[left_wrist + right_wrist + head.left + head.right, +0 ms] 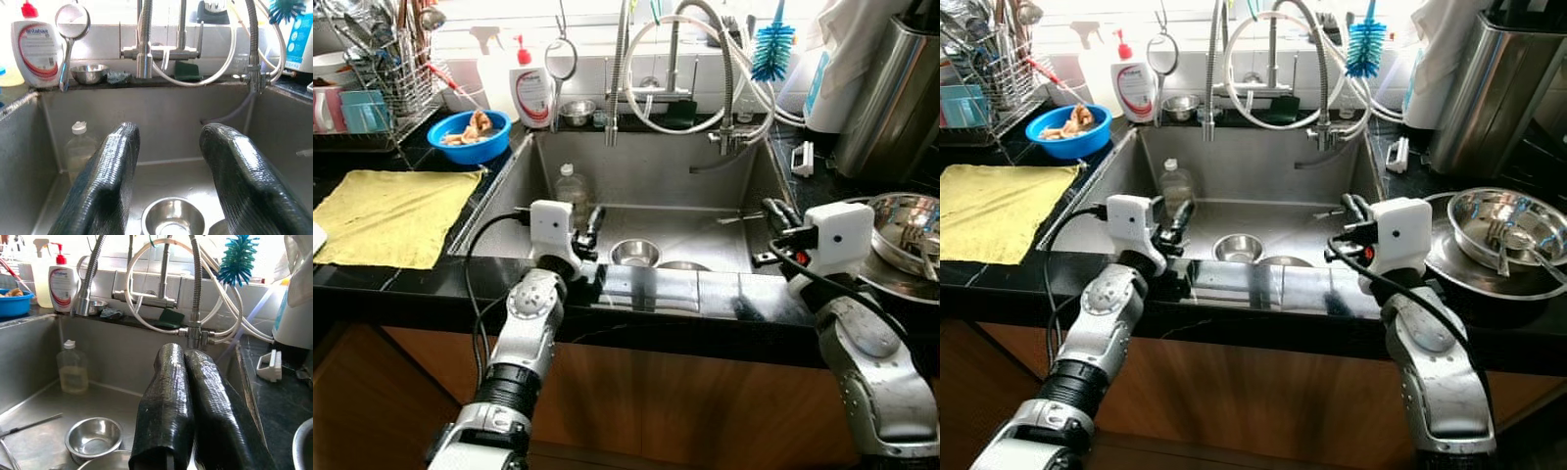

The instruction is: Kitchen organization

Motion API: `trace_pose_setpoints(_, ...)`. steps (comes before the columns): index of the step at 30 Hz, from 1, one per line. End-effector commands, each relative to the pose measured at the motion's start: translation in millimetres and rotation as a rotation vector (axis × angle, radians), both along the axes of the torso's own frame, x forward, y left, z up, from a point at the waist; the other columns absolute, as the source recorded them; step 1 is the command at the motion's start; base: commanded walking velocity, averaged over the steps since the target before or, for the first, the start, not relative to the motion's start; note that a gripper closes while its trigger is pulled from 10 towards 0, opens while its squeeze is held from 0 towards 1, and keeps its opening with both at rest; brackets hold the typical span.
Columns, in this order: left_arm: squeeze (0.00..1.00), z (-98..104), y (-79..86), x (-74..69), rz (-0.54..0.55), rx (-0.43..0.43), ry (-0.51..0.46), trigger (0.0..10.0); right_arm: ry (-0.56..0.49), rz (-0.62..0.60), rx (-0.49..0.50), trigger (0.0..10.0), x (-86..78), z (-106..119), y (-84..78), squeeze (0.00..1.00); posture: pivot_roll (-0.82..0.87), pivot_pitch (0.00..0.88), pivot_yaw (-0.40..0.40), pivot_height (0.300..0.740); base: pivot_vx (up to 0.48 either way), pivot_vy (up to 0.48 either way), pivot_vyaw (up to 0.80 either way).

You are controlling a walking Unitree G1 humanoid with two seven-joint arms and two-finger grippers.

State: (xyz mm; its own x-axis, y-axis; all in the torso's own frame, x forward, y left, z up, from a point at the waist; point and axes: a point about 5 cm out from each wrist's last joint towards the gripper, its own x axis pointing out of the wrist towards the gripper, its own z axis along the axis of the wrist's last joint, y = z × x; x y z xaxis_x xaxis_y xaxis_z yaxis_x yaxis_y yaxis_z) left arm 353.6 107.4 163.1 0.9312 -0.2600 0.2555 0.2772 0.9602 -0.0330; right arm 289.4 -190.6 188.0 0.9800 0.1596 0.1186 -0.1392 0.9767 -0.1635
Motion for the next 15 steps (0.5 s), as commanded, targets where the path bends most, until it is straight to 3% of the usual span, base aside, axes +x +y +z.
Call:
trace_pose_setpoints(1, 0.00, 1, 0.8, 0.0, -0.002, 0.002, 0.005, 10.0, 0.006, -0.012, 0.001, 10.0, 3.0, -2, -1.5, 0.00, -0.08, 0.000, 0.050, 0.740, 0.000, 0.000, 0.00)
trace_pose_setpoints(6, 0.00, 2, 3.2, 0.0, 0.002, 0.008, 0.007, 10.0, 0.106, -0.113, -0.014, 10.0, 5.7, -23, -14.1, 0.00, -0.07, 0.000, 0.049, 0.740, 0.000, 0.000, 0.00)
trace_pose_setpoints(13, 0.00, 2, 3.7, -0.3, 0.003, 0.009, 0.008, 10.0, 0.101, -0.129, 0.002, 10.0, 7.5, -23, -16.2, 0.00, -0.07, 0.000, 0.049, 0.740, 0.000, 0.000, 0.00)
trace_pose_setpoints(14, 0.00, 1, 3.3, -0.6, 0.002, 0.009, 0.009, 10.0, 0.101, -0.125, 0.009, 10.0, 7.9, -22, -15.6, 1.00, -0.07, 0.000, 0.049, 0.740, 0.000, 0.000, 0.00)
trace_pose_setpoints(15, 0.00, 1, 2.9, -0.9, 0.000, 0.009, 0.009, 10.0, 0.101, -0.126, 0.008, 10.0, 8.6, -23, -15.3, 1.00, -0.07, 0.000, 0.048, 0.740, 0.000, 0.000, 0.00)
